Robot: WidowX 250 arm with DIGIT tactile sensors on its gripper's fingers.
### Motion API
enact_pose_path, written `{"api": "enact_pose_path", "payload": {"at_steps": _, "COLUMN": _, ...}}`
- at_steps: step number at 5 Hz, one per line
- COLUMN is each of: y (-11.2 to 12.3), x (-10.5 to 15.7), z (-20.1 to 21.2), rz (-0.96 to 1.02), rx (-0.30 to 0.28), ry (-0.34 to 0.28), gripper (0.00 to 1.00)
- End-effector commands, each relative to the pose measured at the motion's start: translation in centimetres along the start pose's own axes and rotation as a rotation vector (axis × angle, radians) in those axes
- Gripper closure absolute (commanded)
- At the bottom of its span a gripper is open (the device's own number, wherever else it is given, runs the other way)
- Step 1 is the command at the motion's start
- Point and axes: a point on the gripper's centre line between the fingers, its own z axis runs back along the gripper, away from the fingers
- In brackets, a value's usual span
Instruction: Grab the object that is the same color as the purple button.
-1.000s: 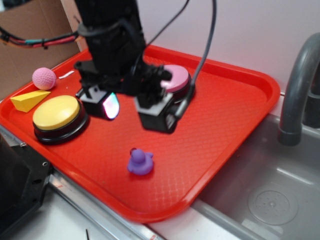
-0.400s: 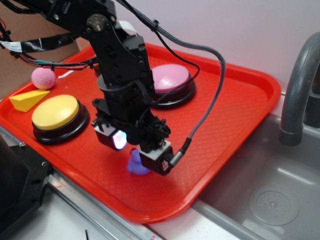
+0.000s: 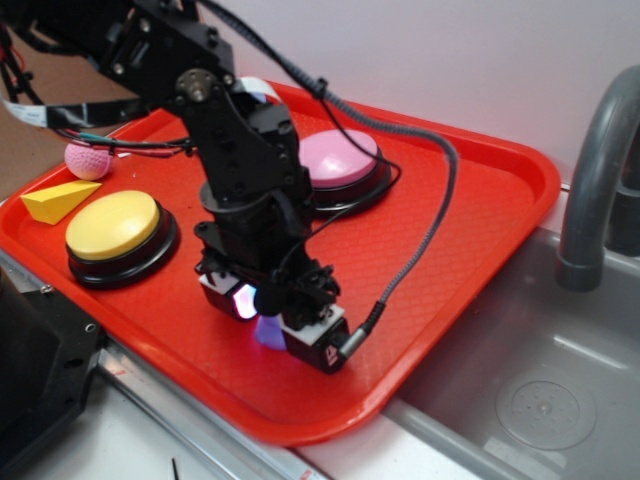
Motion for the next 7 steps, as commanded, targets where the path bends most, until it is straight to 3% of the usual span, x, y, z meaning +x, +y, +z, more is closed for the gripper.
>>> {"api": "enact_pose_path", "payload": {"at_steps": 1, "y": -0.4, "x": 0.7, "z": 1.0, "rz": -0.004, "rx": -0.029, "ry": -0.033, "gripper": 0.00}}
{"api": "enact_pose_path", "payload": {"at_steps": 2, "y": -0.6, "x": 0.3, "z": 0.4, "rz": 0.011, "rx": -0.043, "ry": -0.045, "gripper": 0.00}}
{"api": "enact_pose_path", "payload": {"at_steps": 3, "y": -0.9, "x": 0.2, "z": 0.0, "rz": 0.006, "rx": -0.031, "ry": -0.042, "gripper": 1.00}}
{"api": "enact_pose_path", "payload": {"at_steps": 5, "y": -0.9, "x": 1.3, "z": 4.6, "rz": -0.088, "rx": -0.058, "ry": -0.101, "gripper": 1.00}}
{"api": "enact_pose_path", "payload": {"at_steps": 6, "y": -0.3, "x": 1.9, "z": 9.8, "rz": -0.148, "rx": -0.045, "ry": -0.163, "gripper": 1.00}}
{"api": "enact_pose_path", "payload": {"at_steps": 7, "y": 0.5, "x": 1.9, "z": 14.9, "rz": -0.144, "rx": 0.010, "ry": -0.202, "gripper": 1.00}}
